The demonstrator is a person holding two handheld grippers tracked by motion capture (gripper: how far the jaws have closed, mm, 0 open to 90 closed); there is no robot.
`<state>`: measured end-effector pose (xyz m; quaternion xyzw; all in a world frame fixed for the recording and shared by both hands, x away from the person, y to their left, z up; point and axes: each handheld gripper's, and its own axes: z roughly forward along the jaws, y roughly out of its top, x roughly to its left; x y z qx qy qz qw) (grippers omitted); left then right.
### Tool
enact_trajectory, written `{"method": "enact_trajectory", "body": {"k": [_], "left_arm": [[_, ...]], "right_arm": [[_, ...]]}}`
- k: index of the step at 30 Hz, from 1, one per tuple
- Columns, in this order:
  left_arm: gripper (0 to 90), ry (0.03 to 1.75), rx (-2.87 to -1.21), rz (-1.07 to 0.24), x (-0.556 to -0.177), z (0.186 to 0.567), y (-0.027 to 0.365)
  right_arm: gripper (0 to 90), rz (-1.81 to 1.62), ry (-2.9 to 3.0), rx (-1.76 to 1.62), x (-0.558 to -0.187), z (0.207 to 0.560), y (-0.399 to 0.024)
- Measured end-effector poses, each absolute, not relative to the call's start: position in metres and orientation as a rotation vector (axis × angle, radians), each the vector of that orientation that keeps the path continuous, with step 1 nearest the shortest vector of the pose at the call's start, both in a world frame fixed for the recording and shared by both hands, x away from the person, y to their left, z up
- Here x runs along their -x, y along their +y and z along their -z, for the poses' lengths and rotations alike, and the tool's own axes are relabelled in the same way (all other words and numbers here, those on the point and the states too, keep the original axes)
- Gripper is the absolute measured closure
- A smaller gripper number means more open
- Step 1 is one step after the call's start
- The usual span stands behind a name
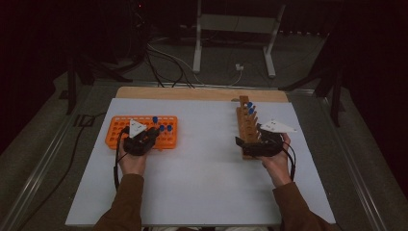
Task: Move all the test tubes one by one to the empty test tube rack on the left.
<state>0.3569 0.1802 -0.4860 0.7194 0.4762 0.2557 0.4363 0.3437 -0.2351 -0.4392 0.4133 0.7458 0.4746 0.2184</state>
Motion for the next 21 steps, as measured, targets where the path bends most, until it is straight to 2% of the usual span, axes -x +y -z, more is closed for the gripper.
{"method": "enact_trajectory", "body": {"k": [21], "left_arm": [[78.4,1.173,-1.858,-0.655,-0.351,0.500,0.177]], "right_arm": [[0.0,-1.318,2.067,-1.141,-0.344,0.440,-0.234]]}}
